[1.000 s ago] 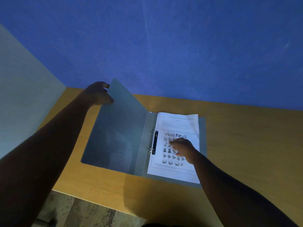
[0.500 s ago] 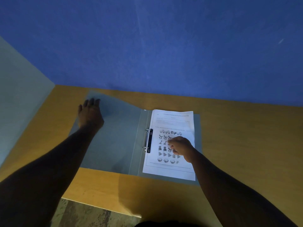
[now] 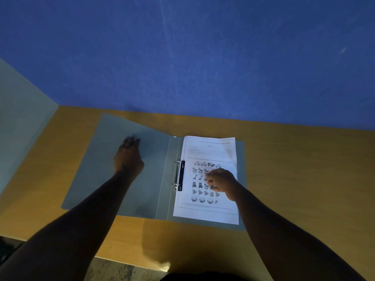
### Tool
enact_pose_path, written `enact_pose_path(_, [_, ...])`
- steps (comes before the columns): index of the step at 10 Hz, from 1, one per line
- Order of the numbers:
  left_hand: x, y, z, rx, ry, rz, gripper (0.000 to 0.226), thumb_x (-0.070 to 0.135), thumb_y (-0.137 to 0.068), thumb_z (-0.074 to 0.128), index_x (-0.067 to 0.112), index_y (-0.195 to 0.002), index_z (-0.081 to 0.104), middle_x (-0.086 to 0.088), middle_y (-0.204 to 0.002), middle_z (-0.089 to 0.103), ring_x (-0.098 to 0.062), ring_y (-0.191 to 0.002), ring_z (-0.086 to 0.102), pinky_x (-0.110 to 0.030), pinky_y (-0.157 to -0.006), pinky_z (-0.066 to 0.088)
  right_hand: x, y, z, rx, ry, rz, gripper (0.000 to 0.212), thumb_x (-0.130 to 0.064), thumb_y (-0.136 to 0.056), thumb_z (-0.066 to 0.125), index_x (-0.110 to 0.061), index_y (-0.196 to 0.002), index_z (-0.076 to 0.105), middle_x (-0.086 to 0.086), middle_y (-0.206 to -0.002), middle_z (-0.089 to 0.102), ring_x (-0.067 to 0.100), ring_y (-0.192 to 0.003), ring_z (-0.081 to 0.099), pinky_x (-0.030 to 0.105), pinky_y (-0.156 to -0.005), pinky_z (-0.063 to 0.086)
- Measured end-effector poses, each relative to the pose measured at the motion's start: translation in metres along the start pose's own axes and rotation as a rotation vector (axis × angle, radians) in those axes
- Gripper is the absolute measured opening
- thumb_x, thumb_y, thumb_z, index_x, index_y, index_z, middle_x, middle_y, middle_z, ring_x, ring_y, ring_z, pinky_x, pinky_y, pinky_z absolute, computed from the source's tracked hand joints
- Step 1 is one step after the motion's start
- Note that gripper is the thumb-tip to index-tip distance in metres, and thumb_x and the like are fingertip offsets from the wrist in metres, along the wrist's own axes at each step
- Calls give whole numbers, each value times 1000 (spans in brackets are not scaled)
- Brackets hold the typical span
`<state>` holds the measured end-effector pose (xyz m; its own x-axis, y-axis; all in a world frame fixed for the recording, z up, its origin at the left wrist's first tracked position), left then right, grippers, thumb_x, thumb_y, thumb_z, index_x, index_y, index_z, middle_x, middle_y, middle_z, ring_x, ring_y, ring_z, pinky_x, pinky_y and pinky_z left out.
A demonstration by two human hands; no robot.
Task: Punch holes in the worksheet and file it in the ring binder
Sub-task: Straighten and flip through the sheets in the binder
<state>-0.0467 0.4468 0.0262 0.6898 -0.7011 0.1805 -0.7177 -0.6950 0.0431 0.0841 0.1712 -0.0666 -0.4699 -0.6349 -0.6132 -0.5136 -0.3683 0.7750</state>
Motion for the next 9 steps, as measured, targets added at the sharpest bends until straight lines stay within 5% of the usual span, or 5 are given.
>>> enact_pose_path(1, [16,-7,8,42,-13,85,69,-6,-73,56,6,-141,50,-14,-152,43,-29,-145,32,-38,-118,30,-2,4,-3,45,84,-39,14,-18,-91,57,-22,-78,57,17,-109,68,31,-101,65,45,-95,53])
enact_pose_path(2, [38,-9,14,62,-54,182,69,-6,-70,58,3,-138,54,-19,-147,48,-35,-142,36,-40,-120,26,-1,3,-3,24,155,-55,23,-14,-94,52,-23,-73,52,16,-107,63,26,-96,58,47,-99,50])
enact_pose_path(5, [83,1,24,59,-118,252,67,2,-75,62,10,-141,49,-12,-149,47,-32,-143,36,-46,-120,23,2,-2,-33,271,53,-58,10,-13,-79,58,-17,-74,65,9,-90,72,28,-90,69,36,-78,58])
enact_pose_path(7, [104,11,30,-4,42,234,67,7,-82,63,12,-146,44,-7,-155,40,-28,-146,30,-40,-119,26,0,5,-60,589,182,-117,43,-13,-78,57,-8,-120,54,10,-120,56,28,-109,56,33,-91,46])
enact_pose_path(9, [129,30,48,-137,306,102,59,20,-86,66,24,-141,47,7,-147,45,-16,-123,57,-34,-100,48,0,4,-62,579,223,-145,49,-10,-76,58,-5,-124,48,14,-123,52,32,-114,51,39,-95,46])
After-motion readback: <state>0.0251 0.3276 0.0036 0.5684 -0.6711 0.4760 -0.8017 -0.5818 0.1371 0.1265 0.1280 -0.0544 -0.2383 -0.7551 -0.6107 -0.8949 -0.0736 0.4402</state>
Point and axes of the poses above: each hand's wrist, its own y-axis away from the middle knuckle, its own z-axis out of the palm, x = y × z, the point moved 5 cm from there along -y, towards the middle knuckle
